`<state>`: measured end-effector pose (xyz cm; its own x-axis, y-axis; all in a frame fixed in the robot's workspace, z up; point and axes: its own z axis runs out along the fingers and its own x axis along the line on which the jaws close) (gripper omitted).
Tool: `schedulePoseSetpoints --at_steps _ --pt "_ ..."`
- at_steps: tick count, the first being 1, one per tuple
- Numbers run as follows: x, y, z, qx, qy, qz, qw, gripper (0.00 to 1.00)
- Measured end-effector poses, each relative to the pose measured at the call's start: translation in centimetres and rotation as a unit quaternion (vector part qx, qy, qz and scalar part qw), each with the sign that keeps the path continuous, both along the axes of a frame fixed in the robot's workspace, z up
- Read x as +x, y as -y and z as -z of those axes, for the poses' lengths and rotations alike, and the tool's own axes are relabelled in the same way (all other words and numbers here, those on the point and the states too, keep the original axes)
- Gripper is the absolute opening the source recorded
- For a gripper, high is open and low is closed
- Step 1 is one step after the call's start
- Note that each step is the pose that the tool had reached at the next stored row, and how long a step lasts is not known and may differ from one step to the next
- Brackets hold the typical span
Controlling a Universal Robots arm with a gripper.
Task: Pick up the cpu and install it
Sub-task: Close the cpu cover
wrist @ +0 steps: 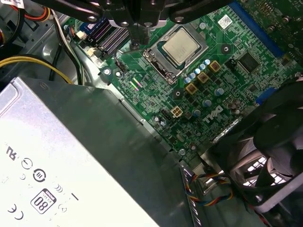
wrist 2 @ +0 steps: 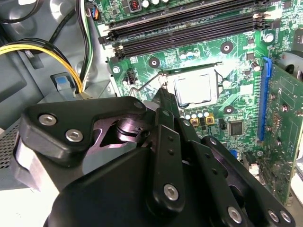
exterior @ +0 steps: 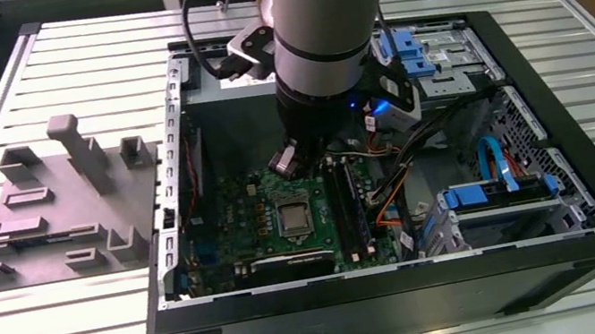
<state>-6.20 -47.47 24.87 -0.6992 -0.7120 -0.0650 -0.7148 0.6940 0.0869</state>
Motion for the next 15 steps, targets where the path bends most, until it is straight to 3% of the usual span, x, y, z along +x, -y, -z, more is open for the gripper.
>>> schedulePoseSetpoints --at_steps 15 --pt "0.0 0.12 0.0 0.0 0.0 0.0 1.0 0.1"
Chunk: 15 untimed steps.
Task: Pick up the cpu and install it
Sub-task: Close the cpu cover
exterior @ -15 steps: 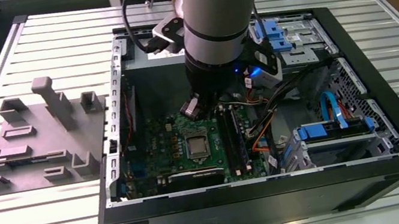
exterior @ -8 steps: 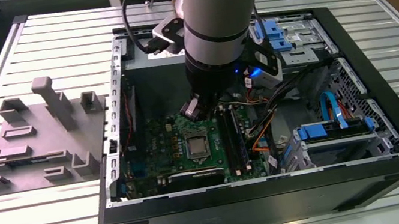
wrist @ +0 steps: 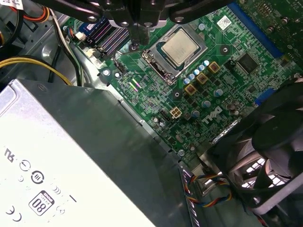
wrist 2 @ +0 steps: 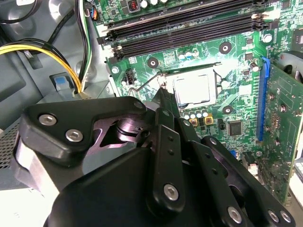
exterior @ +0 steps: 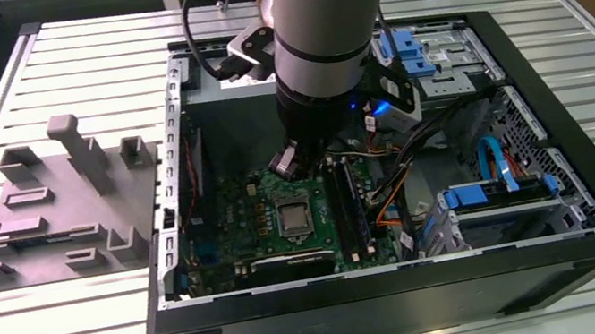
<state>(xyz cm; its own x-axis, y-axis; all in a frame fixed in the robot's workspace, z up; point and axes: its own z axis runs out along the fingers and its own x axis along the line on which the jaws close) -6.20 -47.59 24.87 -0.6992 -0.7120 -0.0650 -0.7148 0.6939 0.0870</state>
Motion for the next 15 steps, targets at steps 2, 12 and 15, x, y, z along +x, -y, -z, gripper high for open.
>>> schedulePoseSetpoints --at_steps 2,12,15 --pt "0.0 0.0 0.0 0.0 0.0001 0.0 1.0 0.1" --pt "-0.41 -0.07 0.01 -0.0454 0.0035 0.0 0.99896 0.1" --pt "-0.63 -0.07 0.06 -0.0454 0.0037 0.0 0.99896 0.1"
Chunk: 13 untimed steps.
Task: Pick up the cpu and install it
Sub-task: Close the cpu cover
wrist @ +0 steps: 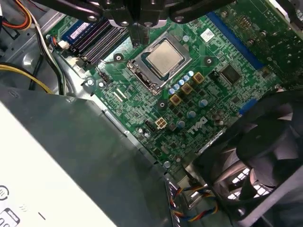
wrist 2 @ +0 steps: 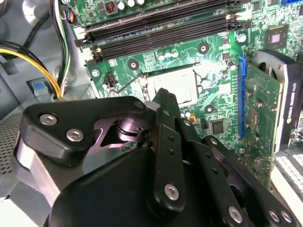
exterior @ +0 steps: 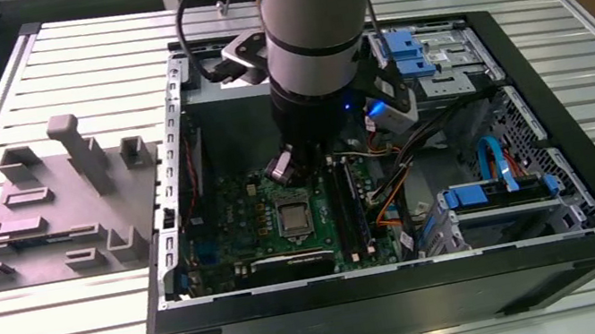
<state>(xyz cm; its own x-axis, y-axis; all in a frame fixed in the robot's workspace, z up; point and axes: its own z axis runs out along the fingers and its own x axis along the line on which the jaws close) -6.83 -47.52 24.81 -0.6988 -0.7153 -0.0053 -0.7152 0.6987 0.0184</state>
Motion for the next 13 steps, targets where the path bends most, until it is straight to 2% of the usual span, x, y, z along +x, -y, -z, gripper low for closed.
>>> schedulePoseSetpoints --at_steps 10,13 --pt "-1.75 0.0 0.1 0.0 -0.0001 0.0 1.0 0.1" --pt "-1.78 -0.01 0.1 0.0 -0.0001 0.0 1.0 0.1"
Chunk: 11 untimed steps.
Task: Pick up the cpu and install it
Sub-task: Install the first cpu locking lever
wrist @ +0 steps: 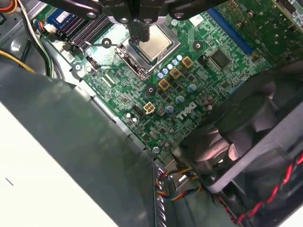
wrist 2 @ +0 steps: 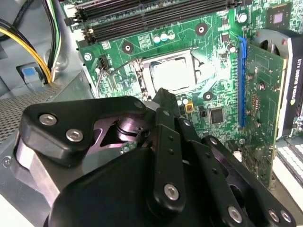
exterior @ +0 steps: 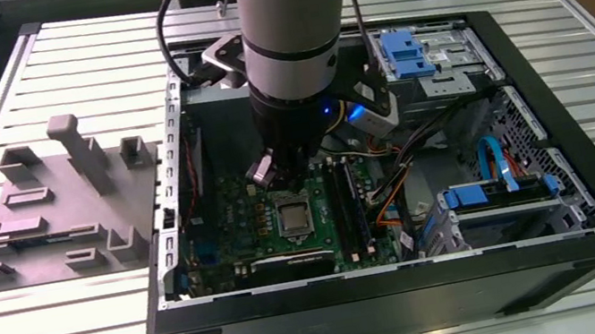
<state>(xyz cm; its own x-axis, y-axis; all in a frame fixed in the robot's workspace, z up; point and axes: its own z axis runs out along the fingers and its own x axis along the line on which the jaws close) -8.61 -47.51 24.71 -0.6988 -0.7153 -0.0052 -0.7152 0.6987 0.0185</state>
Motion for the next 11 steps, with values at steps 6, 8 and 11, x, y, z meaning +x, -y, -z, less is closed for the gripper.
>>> schedulePoseSetpoints --at_steps 6,8,11 --pt "0.0 0.0 0.07 0.0 0.0 0.0 1.0 0.1" --pt "0.0 0.0 0.07 0.0 0.0 0.0 1.0 0.1" --pt "0.0 0.01 0.07 0.0 0.0 0.0 1.0 0.1"
